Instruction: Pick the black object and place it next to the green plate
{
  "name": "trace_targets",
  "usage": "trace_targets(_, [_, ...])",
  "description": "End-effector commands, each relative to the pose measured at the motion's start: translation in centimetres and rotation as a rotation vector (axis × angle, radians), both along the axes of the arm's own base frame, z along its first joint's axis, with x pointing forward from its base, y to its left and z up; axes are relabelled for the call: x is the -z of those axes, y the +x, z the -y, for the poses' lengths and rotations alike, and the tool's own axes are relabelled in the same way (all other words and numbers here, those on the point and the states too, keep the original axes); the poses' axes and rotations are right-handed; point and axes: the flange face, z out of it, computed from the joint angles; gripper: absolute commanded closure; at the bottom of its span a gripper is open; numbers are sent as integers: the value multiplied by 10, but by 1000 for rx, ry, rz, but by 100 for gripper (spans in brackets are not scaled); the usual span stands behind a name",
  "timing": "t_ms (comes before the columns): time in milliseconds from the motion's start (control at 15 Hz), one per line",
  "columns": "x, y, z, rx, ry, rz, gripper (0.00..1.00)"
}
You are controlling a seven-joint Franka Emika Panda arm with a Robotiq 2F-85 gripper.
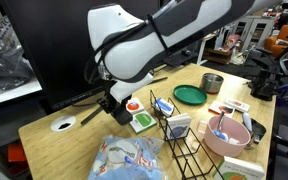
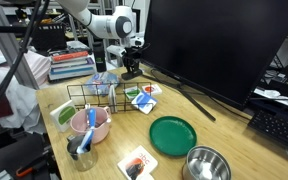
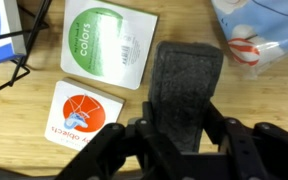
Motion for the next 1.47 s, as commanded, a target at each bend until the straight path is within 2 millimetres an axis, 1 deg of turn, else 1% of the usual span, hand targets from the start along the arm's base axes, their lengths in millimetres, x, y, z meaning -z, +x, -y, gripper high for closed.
trace_targets(0, [-34, -11, 20, -14, 50, 32, 74])
trace_targets(67, [-43, -13, 28, 1, 55, 40, 74])
trace_targets(200, [-61, -14, 54, 51, 49, 61, 74])
trace_targets(400, [-84, -20, 106, 162, 56, 74, 74])
trace_targets(533, [-92, -28, 146, 250, 50, 76, 74])
trace_targets(667, [-96, -40, 184, 349, 46, 84, 74])
trace_targets(800, [-99, -54, 217, 443, 56, 105, 74])
trace_targets(867, [-104, -64, 224, 428, 63, 131, 74])
trace_targets(933, [-97, -41, 220, 405, 27, 89, 49])
trace_targets(1000, [-99, -49, 226, 413, 35, 102, 49])
trace_targets(1067, [-102, -55, 227, 416, 40, 108, 49])
trace_targets(1267, [-102, -60, 222, 417, 47, 114, 49])
trace_targets(1333, [-102, -60, 222, 417, 48, 115, 74])
trace_targets(1400, [-99, -56, 222, 443, 45, 108, 74])
